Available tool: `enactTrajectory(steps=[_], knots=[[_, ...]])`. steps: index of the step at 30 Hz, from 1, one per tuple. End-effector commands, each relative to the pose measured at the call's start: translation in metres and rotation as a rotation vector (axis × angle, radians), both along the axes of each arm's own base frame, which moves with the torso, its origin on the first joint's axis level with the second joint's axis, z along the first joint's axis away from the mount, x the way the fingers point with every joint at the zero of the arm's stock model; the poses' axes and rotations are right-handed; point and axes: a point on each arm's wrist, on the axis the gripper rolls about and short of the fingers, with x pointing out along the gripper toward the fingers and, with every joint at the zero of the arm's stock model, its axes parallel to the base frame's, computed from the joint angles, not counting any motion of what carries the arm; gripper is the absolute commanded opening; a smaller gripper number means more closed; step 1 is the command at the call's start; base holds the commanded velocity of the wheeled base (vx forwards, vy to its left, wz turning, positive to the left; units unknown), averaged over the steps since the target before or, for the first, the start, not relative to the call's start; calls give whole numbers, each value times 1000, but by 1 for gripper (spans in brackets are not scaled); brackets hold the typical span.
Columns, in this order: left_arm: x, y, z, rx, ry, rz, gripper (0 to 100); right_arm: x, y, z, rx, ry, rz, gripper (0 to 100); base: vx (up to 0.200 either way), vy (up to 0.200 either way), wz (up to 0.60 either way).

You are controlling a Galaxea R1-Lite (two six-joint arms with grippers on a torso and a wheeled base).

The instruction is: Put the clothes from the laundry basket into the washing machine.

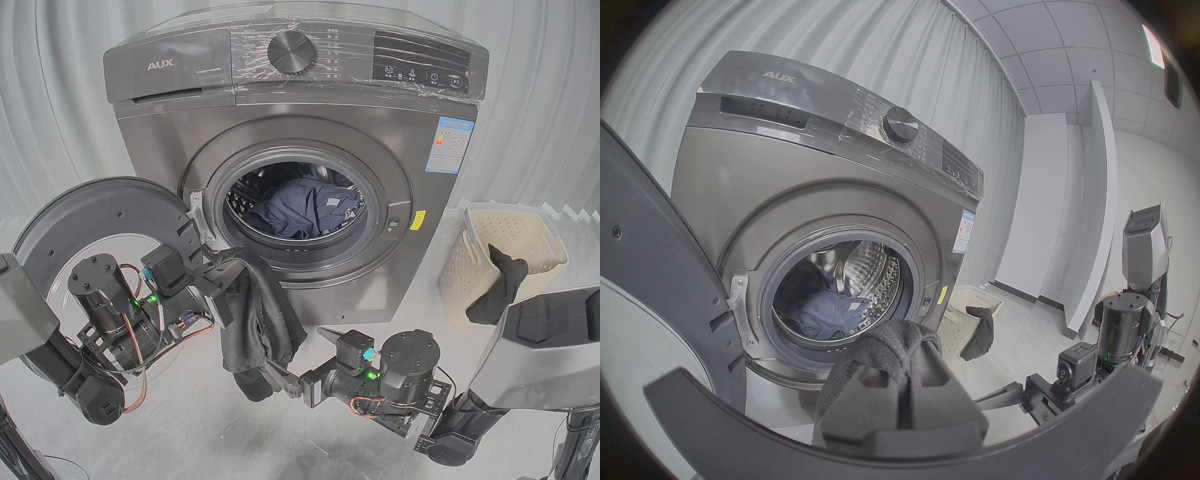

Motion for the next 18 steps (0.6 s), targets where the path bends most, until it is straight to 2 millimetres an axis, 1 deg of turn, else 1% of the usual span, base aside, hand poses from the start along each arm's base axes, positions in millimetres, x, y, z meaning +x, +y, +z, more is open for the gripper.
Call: enactTrajectory(steps=[1,8,9,14,18], knots=[[0,0,0,0,-1,-1,0,11,11,-13,1,-1,-3,100,0,0,0],[0,0,1,-2,-5,1,0,28,22,-25,7,-16,-18,100,0,0,0],[0,0,1,-2,-5,-1,0,35,23,-26,15,-23,-31,100,0,0,0],[-2,-1,2,-3,-6,-6,0,49,26,-23,43,-49,-51,100,0,0,0],[-2,-1,2,-3,-6,-6,0,52,29,-23,52,-57,-54,100,0,0,0]])
